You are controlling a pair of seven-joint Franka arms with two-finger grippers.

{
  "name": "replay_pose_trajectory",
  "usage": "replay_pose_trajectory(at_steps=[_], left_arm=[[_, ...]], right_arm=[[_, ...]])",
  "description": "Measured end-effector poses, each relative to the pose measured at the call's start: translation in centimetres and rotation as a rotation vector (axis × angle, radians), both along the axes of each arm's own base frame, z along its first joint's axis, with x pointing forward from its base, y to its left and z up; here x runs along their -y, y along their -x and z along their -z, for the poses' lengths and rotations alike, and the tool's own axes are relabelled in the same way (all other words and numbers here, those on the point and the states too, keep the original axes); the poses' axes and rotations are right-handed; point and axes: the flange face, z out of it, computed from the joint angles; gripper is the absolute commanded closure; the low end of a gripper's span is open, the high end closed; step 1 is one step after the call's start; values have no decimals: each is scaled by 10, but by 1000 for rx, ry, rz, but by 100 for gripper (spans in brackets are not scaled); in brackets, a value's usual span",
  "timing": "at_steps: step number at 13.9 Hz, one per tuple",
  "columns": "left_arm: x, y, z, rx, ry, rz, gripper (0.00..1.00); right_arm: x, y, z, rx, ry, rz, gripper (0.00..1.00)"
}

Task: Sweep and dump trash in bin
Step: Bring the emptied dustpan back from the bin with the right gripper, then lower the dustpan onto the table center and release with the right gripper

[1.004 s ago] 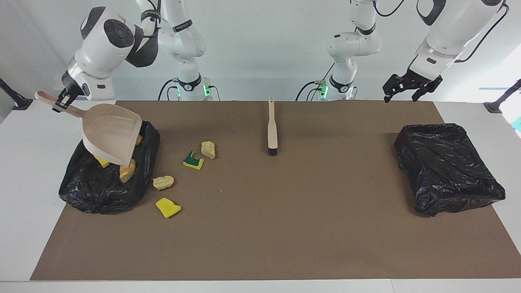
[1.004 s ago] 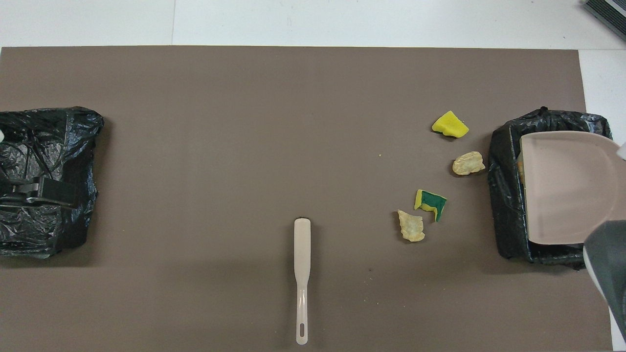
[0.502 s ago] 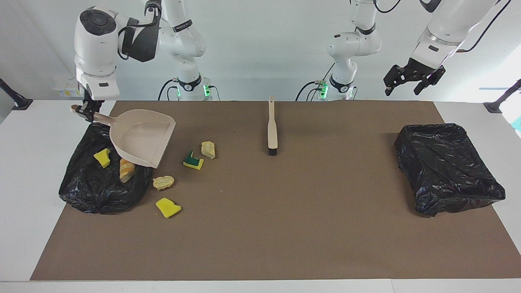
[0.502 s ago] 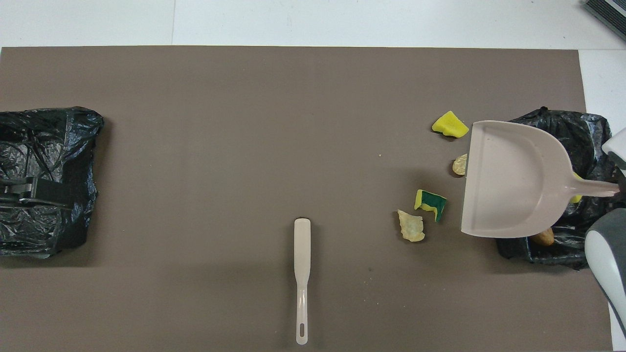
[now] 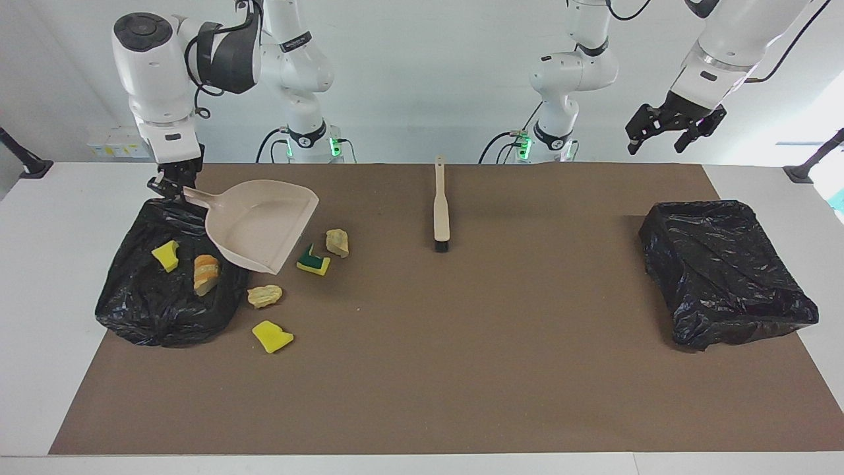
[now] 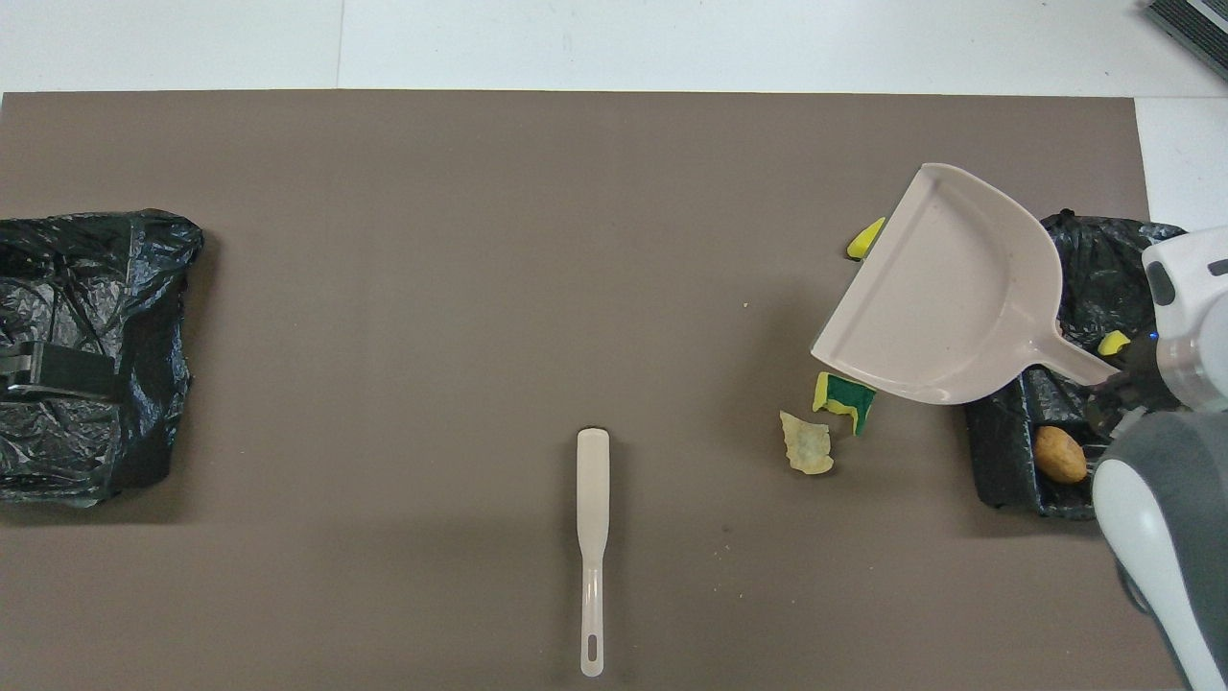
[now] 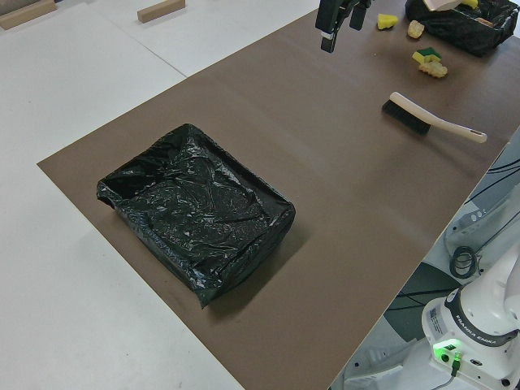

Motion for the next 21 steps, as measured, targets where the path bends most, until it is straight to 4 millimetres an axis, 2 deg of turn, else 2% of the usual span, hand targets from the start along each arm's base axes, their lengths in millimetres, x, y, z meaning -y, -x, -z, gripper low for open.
replay_pose_trajectory(at_steps=[5, 9, 12, 14, 18, 21], left_arm=[[-1, 0, 0, 1, 1, -2, 0], [0, 1, -1, 3, 1, 1, 0], [1, 3, -4, 8, 1, 2, 0], [0, 4, -5, 13, 2, 0, 0], [-3, 3, -6, 16, 3, -4, 0], [-3, 3, -6, 17, 3, -4, 0]], right_arm=[[-60, 2, 9, 38, -100, 396, 100], [-132, 0, 14, 31, -162, 647, 100], [-185, -11, 24, -16, -224, 755, 100], [-231, -22, 40, -59, -236, 775, 100], [-324, -35, 88, -115, -197, 877, 100], [-368, -55, 117, -136, -191, 952, 100]])
